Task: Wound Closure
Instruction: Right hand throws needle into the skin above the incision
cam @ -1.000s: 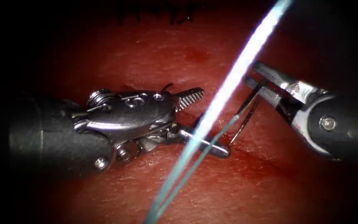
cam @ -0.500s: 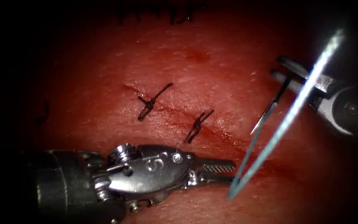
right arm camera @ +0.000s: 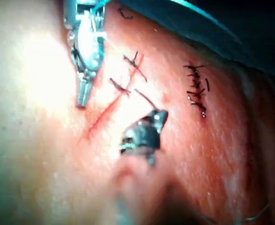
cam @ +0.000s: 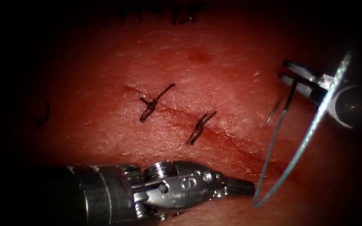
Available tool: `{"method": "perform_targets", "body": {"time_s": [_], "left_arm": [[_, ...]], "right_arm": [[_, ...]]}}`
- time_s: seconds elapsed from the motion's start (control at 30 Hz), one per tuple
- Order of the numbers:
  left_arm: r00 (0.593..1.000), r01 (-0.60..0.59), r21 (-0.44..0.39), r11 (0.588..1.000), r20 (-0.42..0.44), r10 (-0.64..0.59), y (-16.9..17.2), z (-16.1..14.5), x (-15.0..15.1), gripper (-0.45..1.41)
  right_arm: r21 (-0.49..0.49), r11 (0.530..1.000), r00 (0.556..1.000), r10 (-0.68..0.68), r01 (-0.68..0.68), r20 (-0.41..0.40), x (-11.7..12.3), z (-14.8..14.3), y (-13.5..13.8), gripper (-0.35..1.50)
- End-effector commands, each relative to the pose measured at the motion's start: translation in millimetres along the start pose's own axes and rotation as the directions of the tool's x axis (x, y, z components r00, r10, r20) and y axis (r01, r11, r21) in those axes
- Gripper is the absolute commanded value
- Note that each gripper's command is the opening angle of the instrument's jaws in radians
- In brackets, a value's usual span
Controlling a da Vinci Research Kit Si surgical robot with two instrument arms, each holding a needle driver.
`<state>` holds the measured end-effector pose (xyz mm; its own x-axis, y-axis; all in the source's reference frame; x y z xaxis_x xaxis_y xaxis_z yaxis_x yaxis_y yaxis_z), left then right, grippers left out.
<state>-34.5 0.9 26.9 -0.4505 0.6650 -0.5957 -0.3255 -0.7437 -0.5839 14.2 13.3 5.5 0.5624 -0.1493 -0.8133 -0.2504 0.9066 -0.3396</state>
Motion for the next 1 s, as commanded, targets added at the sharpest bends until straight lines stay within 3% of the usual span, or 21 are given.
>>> {"method": "perform_targets", "body": {"time_s": [0.03, 0.57, 1.0], "left_arm": [[1.000, 0.001, 0.004, 1.000, 0.000, -0.001, -0.2, 0.8, 0.0, -0.45], [0.999, -0.047, 0.077, 0.996, 0.013, 0.046, -1.9, 0.1, -0.4, -0.45], [0.998, -0.056, 0.064, 0.996, 0.028, 0.054, -2.3, 0.7, -1.5, -0.45]], "right_arm": [[0.000, 1.000, 1.000, -0.012, 0.012, -0.002, -0.4, 0.7, -0.5, -0.35], [-0.011, 0.997, 0.997, -0.081, 0.081, -0.009, 0.1, 1.5, -1.5, -0.35], [-0.033, 0.987, 0.987, -0.159, 0.158, -0.028, 0.1, 1.6, -2.0, -0.35]]}}
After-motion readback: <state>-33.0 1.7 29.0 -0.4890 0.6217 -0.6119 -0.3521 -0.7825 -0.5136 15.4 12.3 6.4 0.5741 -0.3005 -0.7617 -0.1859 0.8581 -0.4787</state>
